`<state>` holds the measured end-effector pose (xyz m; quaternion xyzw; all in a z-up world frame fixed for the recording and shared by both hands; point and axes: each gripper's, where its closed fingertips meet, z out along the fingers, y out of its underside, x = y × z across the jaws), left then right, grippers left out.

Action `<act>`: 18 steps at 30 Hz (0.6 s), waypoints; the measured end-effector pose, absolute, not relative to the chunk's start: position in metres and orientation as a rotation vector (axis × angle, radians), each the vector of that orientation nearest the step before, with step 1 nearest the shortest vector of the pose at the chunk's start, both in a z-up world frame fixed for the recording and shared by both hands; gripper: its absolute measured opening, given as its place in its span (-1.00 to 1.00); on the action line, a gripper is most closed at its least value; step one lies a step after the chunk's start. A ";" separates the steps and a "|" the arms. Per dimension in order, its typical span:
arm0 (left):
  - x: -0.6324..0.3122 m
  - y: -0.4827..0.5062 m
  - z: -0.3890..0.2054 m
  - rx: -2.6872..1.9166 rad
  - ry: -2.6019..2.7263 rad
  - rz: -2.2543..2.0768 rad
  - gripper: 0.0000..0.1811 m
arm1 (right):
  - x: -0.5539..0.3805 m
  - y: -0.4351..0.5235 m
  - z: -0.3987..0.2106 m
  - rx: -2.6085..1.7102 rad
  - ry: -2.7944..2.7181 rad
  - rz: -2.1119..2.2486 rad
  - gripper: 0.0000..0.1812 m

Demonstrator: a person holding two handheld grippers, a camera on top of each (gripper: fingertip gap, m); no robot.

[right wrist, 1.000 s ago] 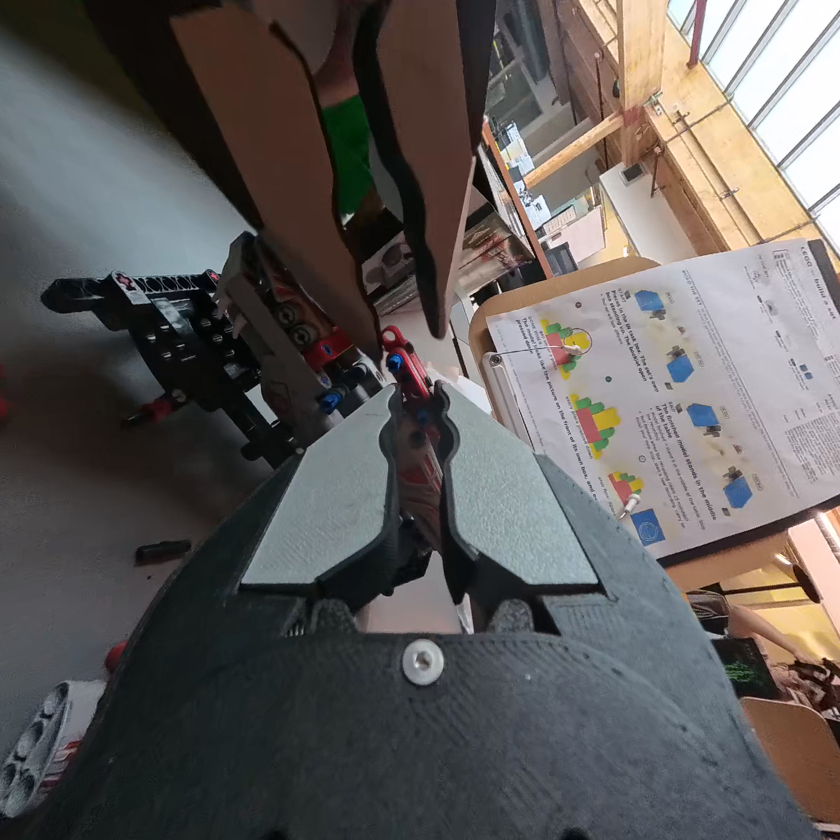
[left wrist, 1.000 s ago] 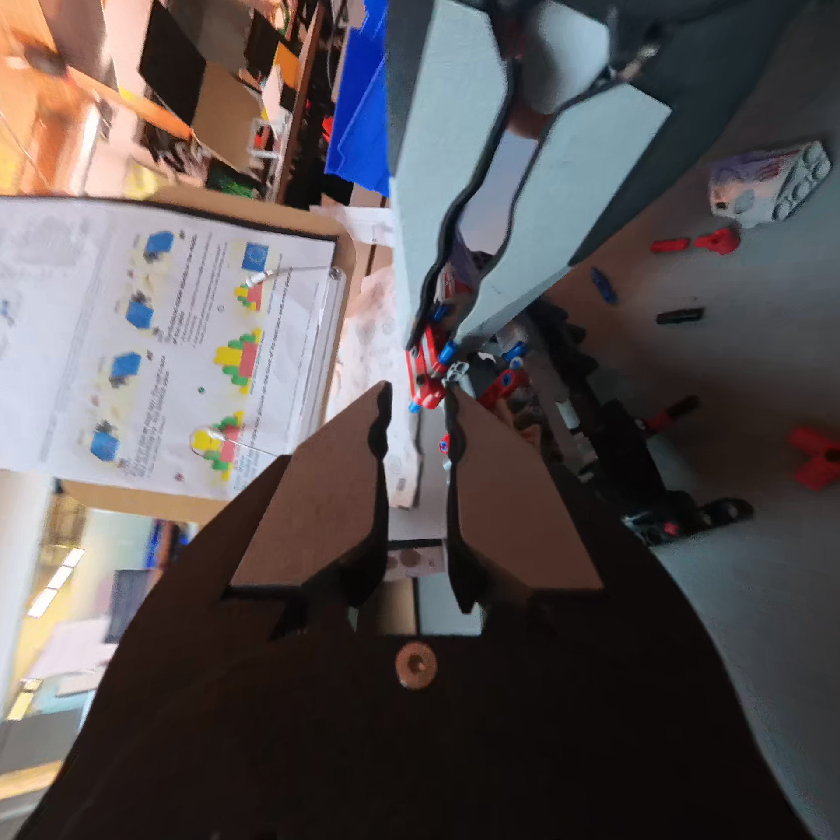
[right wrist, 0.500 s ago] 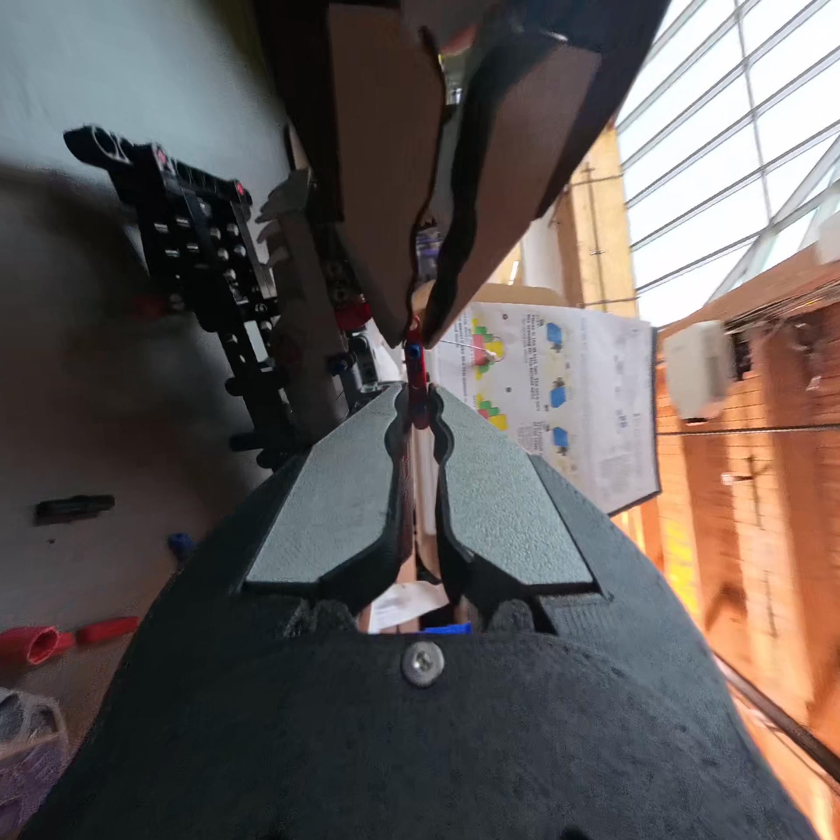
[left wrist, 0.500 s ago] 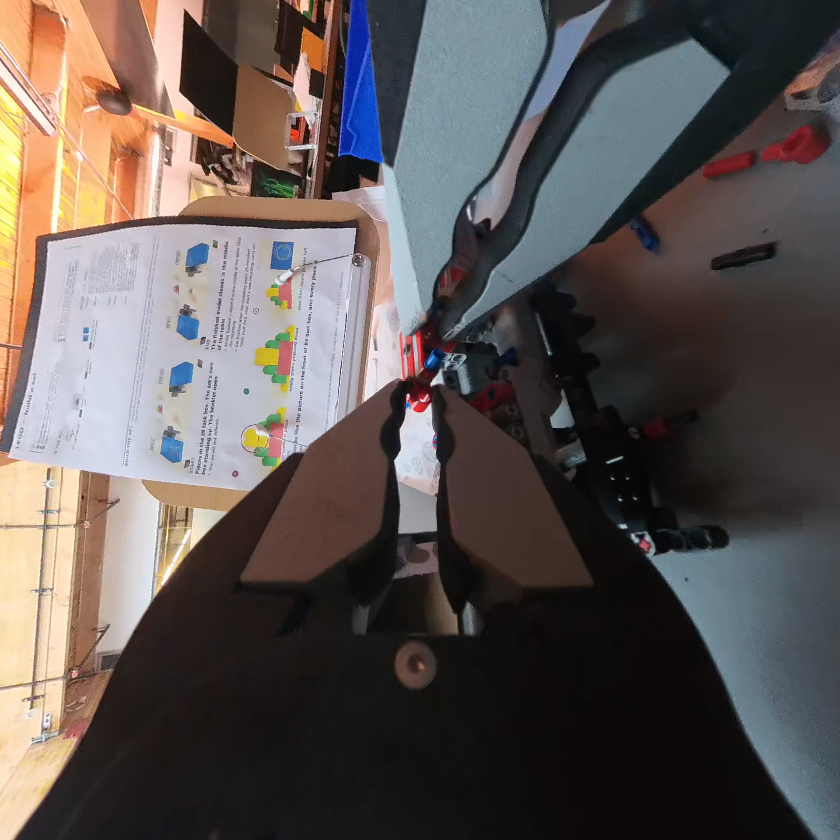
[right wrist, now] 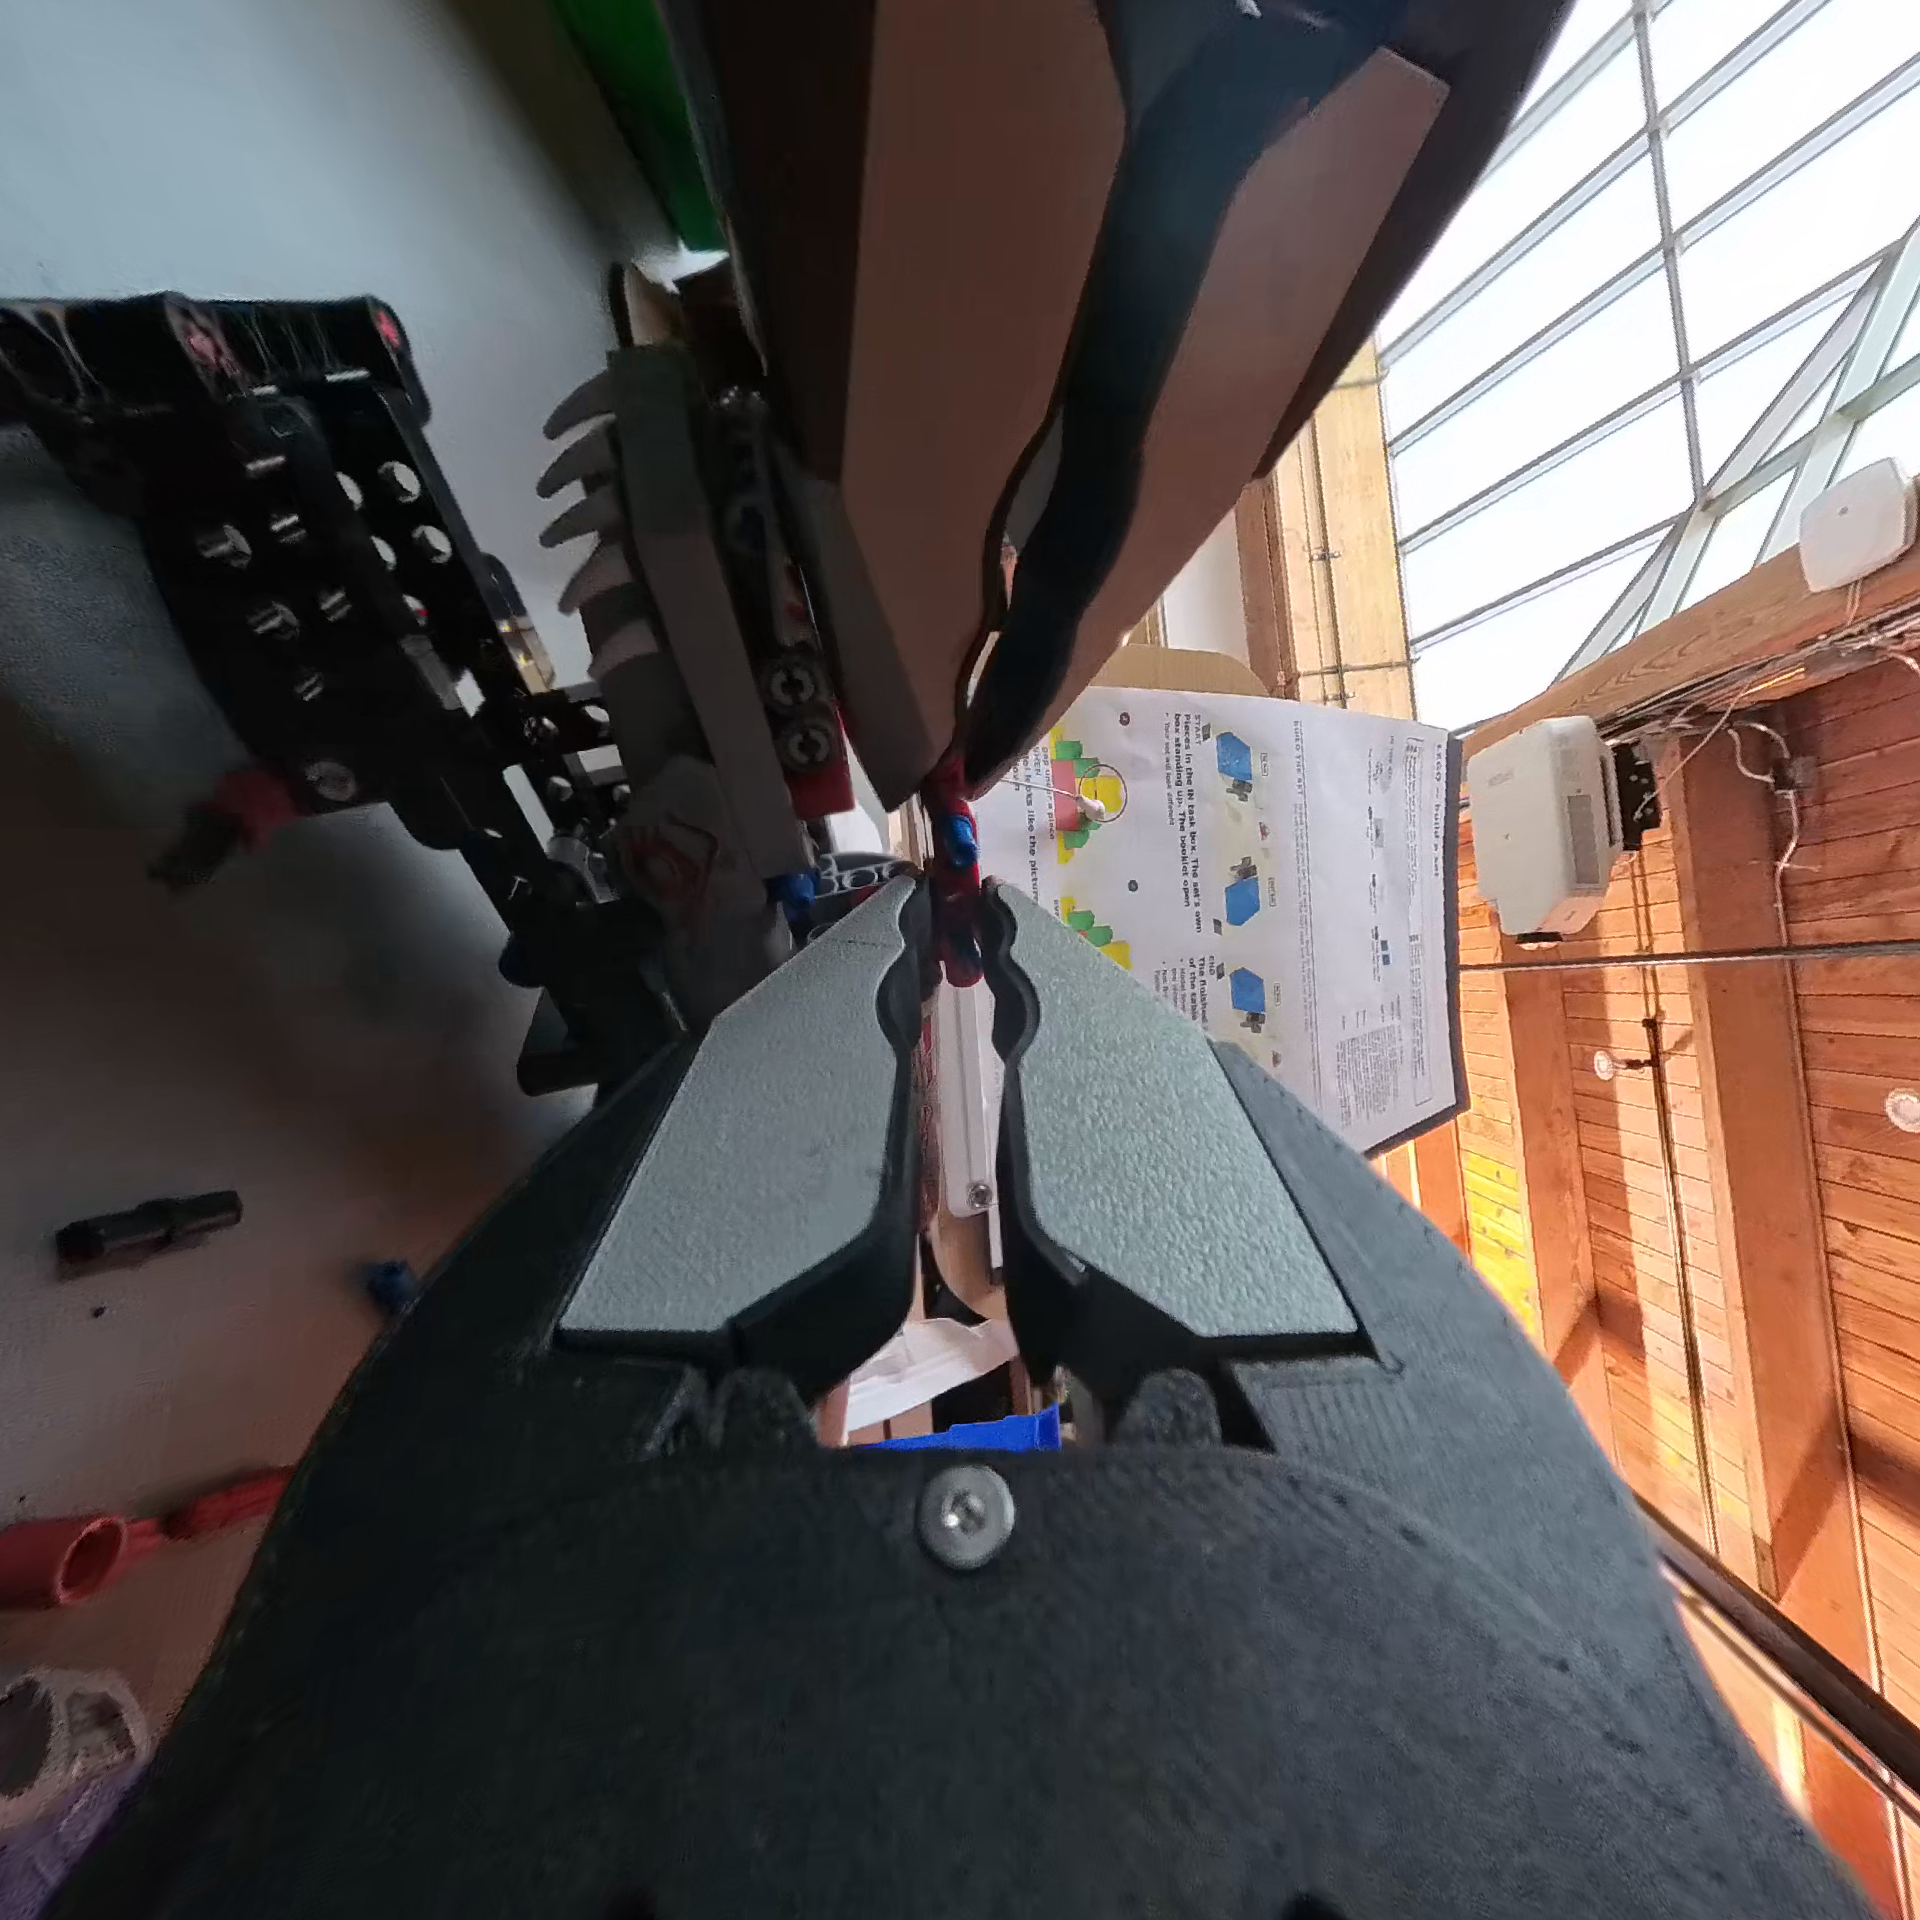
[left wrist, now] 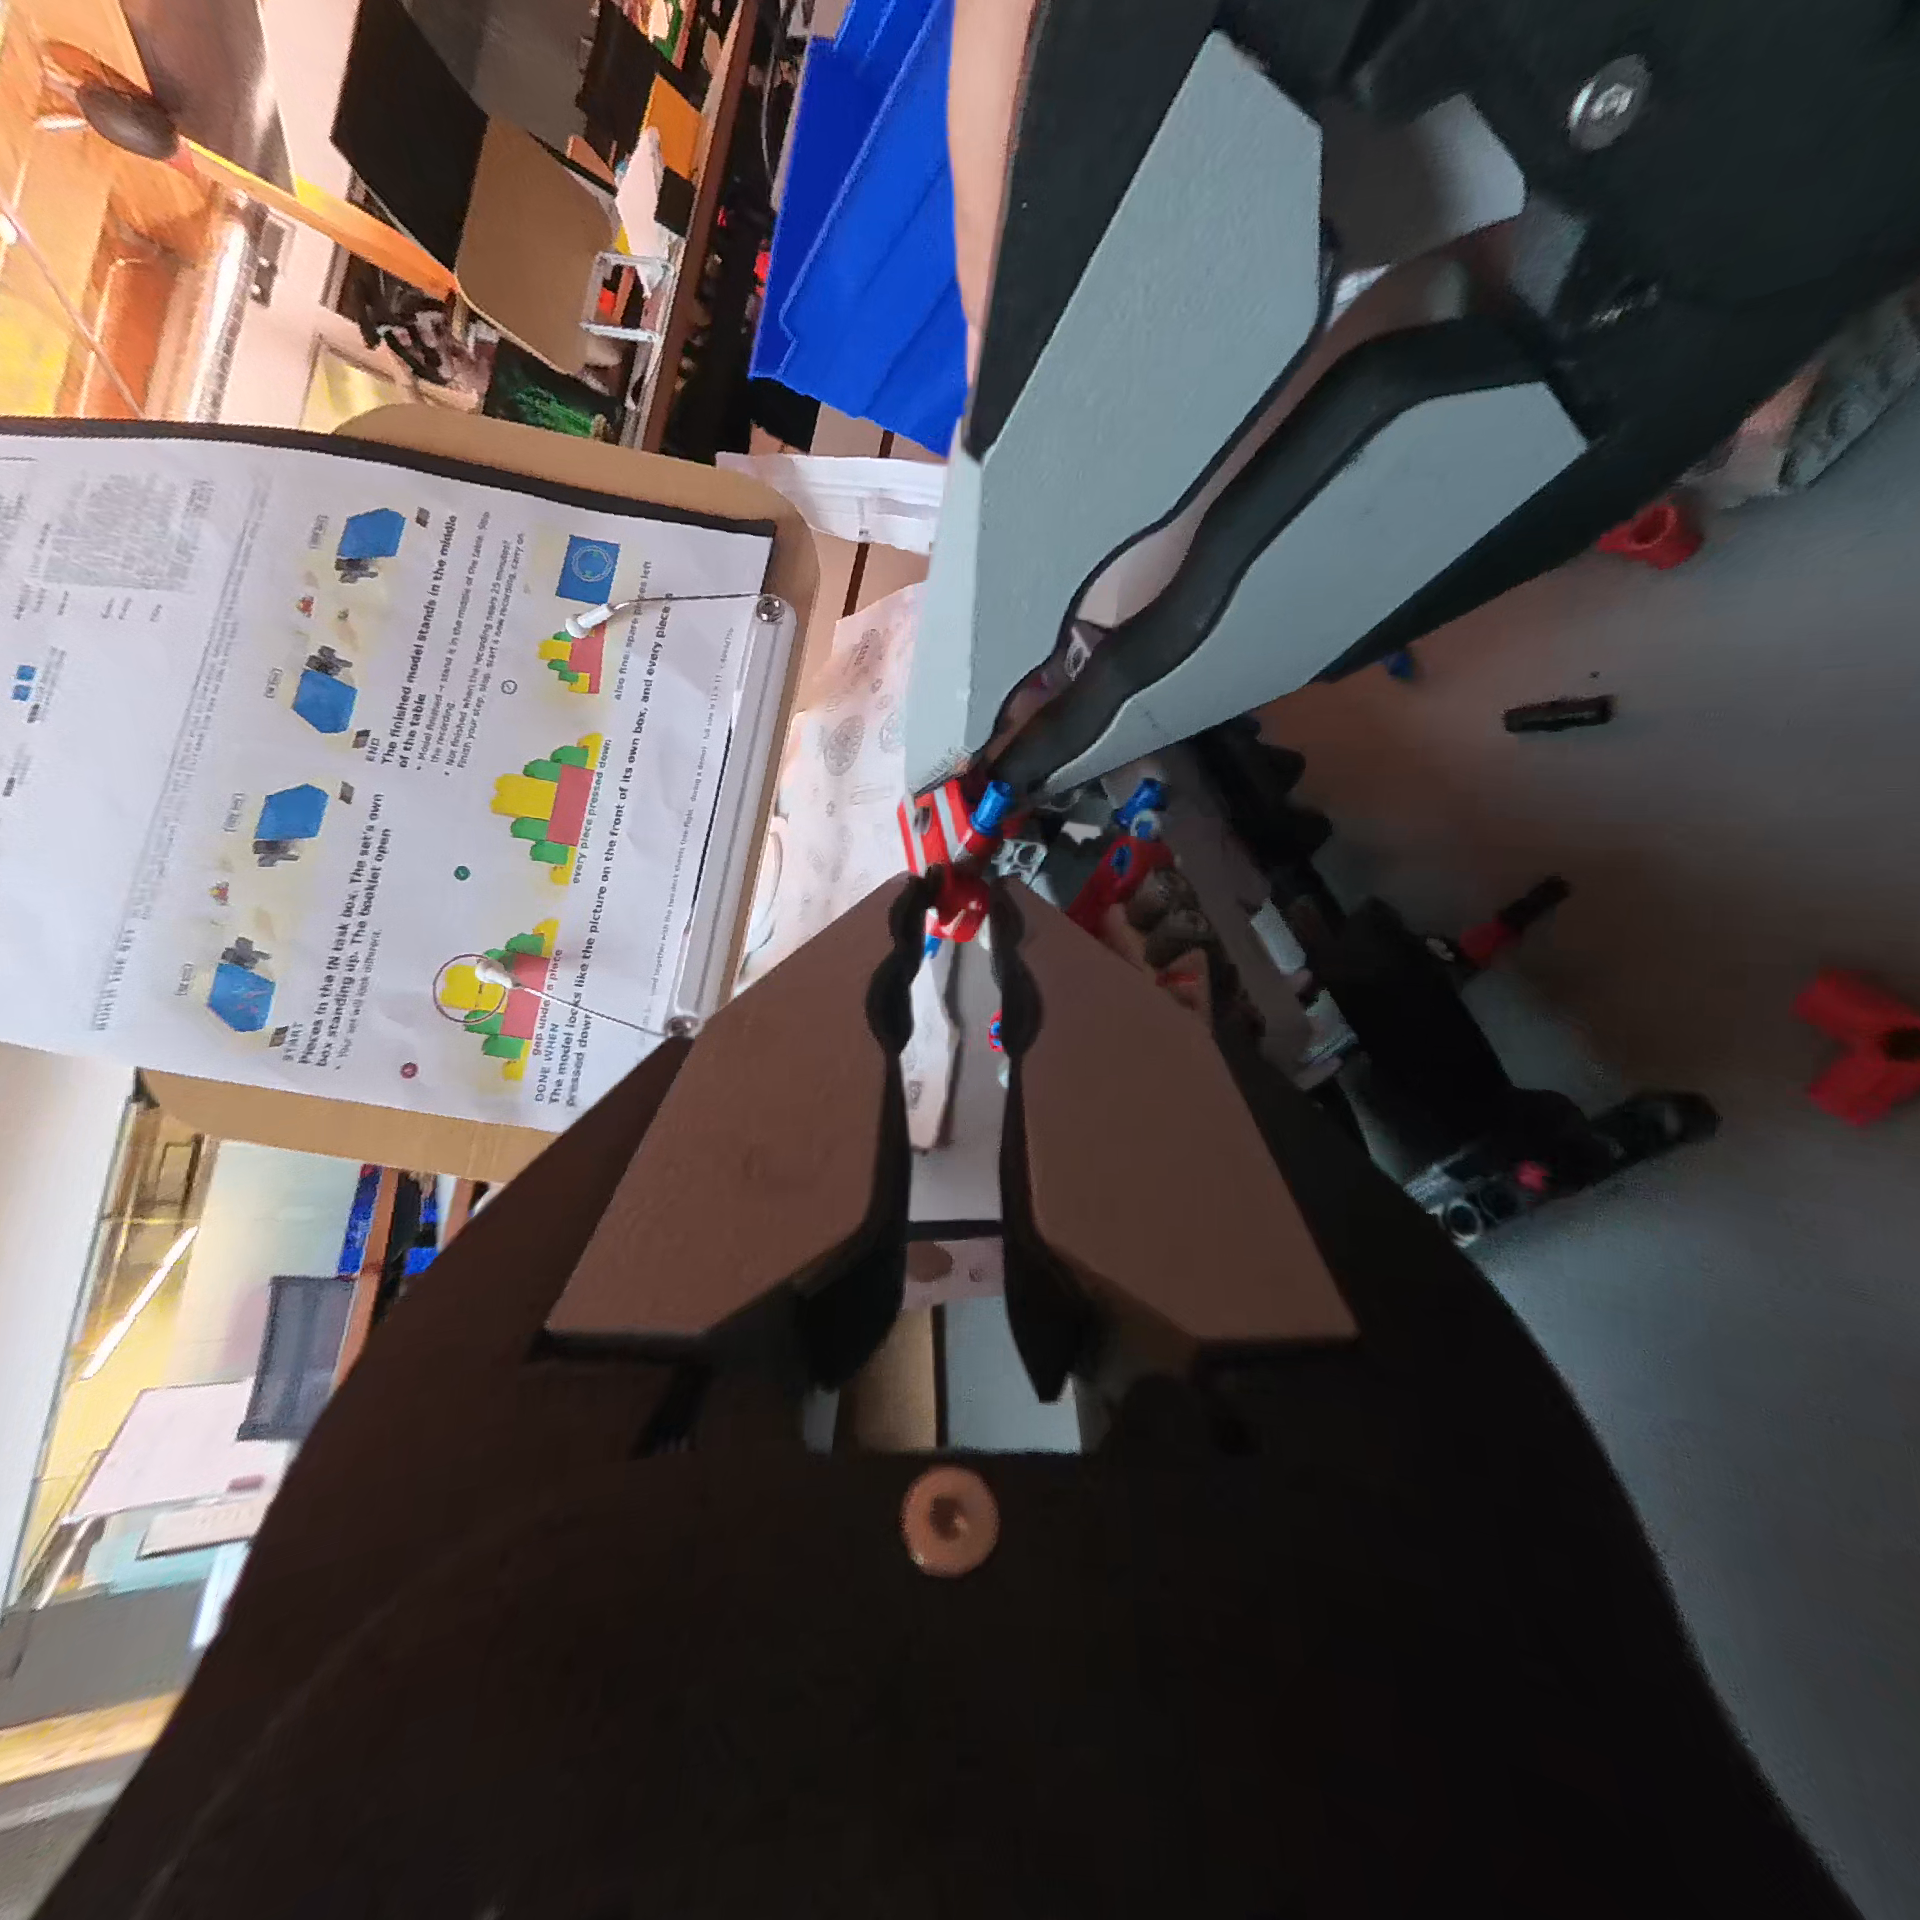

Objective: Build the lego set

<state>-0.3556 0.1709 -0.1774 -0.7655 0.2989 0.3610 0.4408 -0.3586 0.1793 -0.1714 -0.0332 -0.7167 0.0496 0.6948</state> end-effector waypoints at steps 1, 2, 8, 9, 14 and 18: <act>-0.355 0.171 -0.178 -1.891 0.755 0.896 -0.89 | -0.357 0.179 -0.172 -0.063 -1.609 0.108 -0.95; -0.355 0.171 -0.179 -1.883 0.782 0.928 -0.89 | -0.356 0.179 -0.173 -0.060 -1.620 0.113 -0.95; -0.359 0.184 -0.180 -1.814 0.887 1.184 -0.90 | -0.359 0.188 -0.176 -0.086 -1.631 0.102 -0.95; -0.360 0.185 -0.180 -1.820 0.887 1.191 -0.90 | -0.359 0.189 -0.176 -0.092 -1.632 0.100 -0.95; -0.367 0.189 -0.180 -1.888 0.756 1.186 -0.86 | -0.359 0.194 -0.176 -0.100 -1.646 0.088 -0.95; -0.366 0.191 -0.181 -1.897 0.704 1.162 -0.92 | -0.354 0.195 -0.176 -0.109 -1.656 0.079 -0.96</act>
